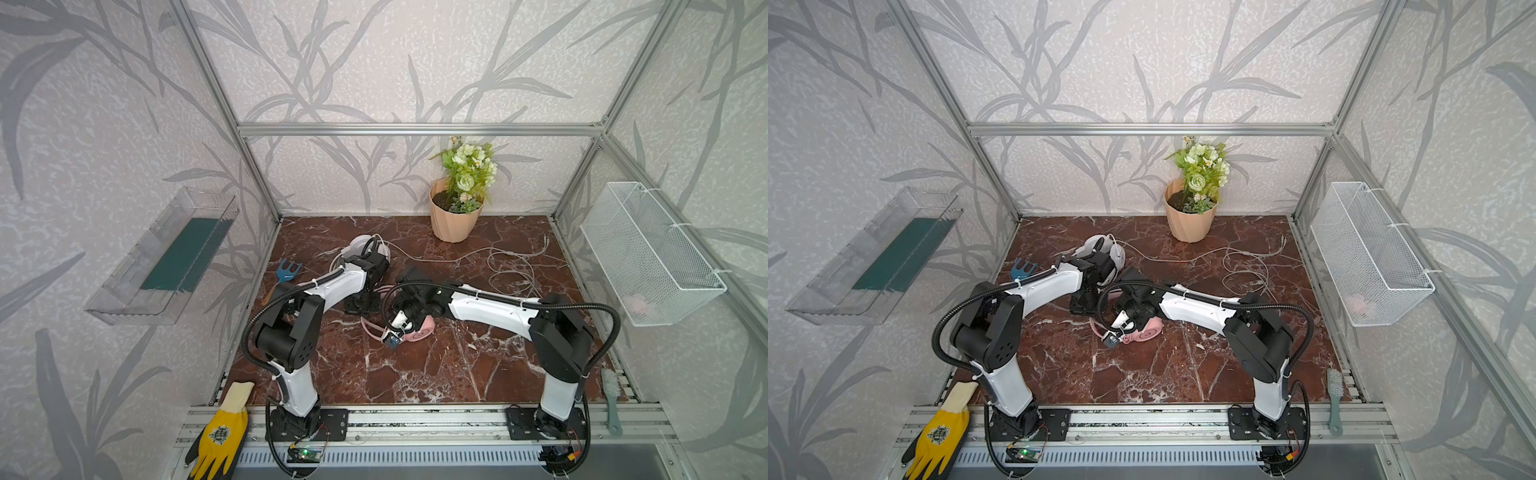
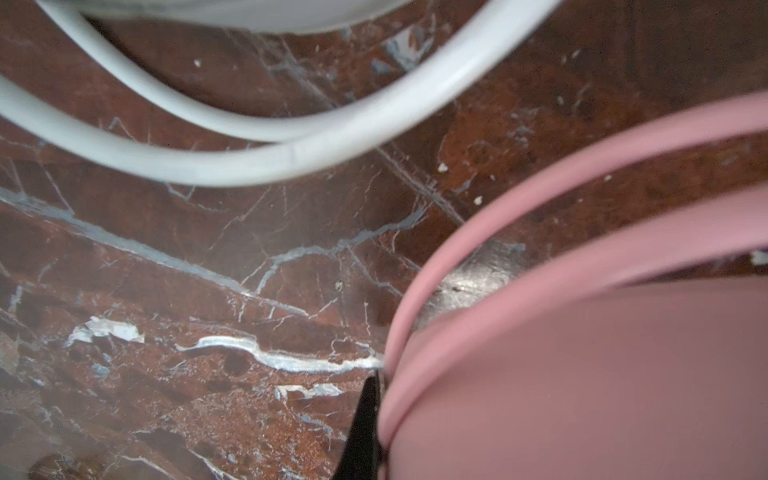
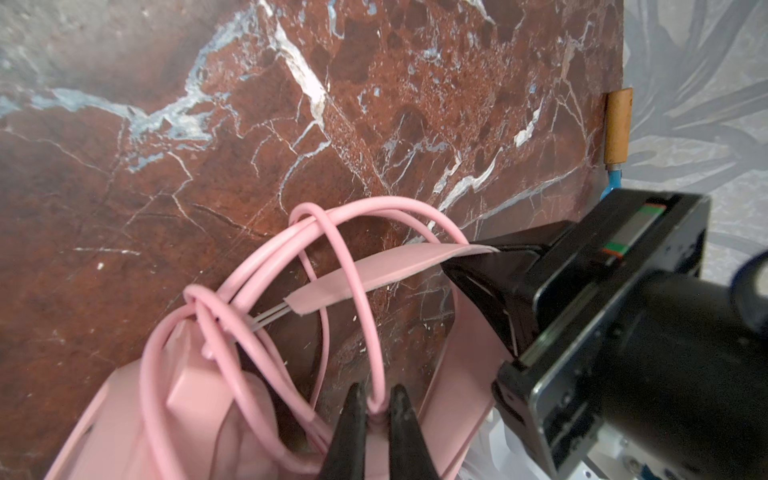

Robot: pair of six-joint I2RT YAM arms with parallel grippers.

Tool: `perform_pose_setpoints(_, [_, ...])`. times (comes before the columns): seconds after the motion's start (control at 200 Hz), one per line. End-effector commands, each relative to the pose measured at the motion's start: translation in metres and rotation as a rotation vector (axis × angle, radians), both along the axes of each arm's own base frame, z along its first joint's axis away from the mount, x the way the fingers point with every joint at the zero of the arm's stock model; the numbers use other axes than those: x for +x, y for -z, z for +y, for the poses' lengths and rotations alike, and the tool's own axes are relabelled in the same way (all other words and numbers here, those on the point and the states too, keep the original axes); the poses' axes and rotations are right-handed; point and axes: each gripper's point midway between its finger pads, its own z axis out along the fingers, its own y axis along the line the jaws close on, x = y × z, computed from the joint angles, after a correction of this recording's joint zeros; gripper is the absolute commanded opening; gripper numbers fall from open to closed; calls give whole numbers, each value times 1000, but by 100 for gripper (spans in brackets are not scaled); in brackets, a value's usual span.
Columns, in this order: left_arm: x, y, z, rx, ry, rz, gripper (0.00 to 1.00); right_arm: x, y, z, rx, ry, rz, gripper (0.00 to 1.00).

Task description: Wrap the headphones

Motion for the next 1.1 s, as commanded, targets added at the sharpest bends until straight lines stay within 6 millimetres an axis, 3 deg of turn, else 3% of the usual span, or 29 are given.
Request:
perform_pose_setpoints(0.0, [-6, -11, 8, -5, -16, -10, 0, 6, -4, 9, 28, -8, 19, 0])
perform_pose_setpoints(0.135, [-5, -13, 15, -20, -61, -20, 0, 9, 5, 5, 4, -2, 27, 14])
perform_pose_setpoints(0.235, [-3, -13, 18, -23, -68, -21, 0, 9, 3, 5, 17, 7, 37, 28])
perform_pose_setpoints(0.33, [-4, -11, 19, -16, -64, -7, 0, 10, 1, 6, 25, 18, 41, 35])
perform_pose_setpoints(0.765, [-10, 0, 26, 8, -95, 40, 0, 15, -30, 7, 85, 65, 35, 48])
perform_pose_setpoints(1.095, [-12, 0, 38, 2, -141, 57, 0, 10, -45, -19, 42, 103, 55, 58])
